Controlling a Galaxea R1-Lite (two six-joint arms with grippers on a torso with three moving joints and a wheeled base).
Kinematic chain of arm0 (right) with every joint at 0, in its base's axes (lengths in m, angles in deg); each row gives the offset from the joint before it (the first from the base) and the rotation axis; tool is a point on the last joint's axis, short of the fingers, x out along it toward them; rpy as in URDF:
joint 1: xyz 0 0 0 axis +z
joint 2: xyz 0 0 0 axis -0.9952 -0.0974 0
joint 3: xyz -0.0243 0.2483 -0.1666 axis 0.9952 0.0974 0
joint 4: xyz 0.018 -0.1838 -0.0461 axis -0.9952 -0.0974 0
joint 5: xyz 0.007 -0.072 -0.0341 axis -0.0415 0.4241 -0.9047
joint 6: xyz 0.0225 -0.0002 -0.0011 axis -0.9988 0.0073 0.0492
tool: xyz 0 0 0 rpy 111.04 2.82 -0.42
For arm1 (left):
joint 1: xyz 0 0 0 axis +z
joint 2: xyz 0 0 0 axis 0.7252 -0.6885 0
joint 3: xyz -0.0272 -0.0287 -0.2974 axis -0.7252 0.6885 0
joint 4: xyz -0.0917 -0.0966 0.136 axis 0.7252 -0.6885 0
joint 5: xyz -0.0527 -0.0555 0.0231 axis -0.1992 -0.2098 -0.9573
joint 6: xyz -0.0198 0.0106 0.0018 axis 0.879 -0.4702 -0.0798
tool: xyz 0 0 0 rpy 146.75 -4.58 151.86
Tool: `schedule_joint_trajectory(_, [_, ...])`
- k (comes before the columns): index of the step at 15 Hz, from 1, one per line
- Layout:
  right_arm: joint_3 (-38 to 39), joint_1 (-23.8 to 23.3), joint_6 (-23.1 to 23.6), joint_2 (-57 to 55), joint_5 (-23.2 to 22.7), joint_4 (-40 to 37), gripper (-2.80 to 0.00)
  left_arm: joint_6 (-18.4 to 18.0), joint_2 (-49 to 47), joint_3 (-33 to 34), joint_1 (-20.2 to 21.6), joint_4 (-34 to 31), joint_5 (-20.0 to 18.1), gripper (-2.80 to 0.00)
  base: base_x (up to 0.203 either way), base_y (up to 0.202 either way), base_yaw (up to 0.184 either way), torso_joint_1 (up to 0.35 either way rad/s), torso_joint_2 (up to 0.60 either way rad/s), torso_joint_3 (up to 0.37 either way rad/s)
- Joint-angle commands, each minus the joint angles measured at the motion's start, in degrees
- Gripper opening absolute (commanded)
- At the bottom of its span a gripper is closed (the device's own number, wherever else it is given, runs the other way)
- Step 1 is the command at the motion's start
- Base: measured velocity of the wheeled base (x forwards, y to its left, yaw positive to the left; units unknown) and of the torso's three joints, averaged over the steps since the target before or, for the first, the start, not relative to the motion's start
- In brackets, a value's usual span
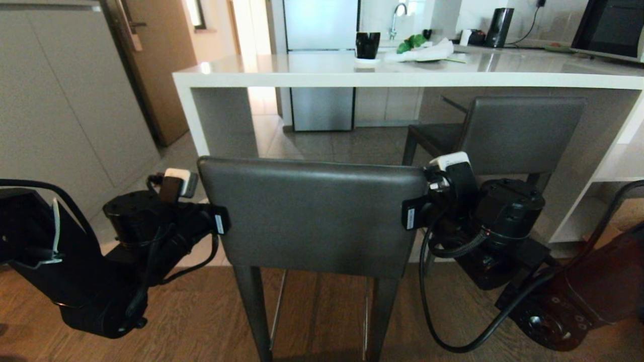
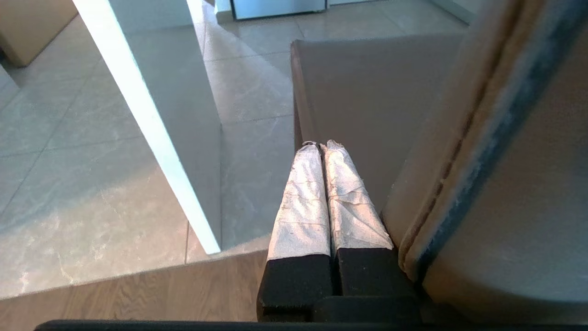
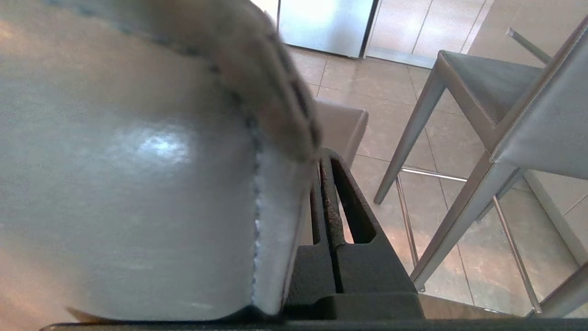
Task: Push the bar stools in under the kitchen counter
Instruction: Push the gray chair back under the dining table
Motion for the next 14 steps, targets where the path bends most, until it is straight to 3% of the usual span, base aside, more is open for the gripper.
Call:
schedule_joint_trajectory(1, [-2.57,-0.27,0.11,-2.46,0.11,0.11,-2.80,0.07,0.02,-0.26,0.99,1.12,-0.11,-2.80,0.000,0.000,0.000,0.000,0.00,0.000])
schedule_joint_trajectory(9, [-18.69,-1.40,0.14,-10.90,0.31,-1.21,-2.80,0.12,-0.58,0.09,5.91,2.17,-0.69,-2.80,0.000,0.000,0.000,0.000,0.00,0.000])
schedule_joint_trajectory(14, [-19.01,-4.10,-0.02,-10.82,0.28,-1.02,-2.80,0.01,-2.33,-4.33,4.10,2.48,0.14,-2.80,0.000,0.000,0.000,0.000,0.00,0.000])
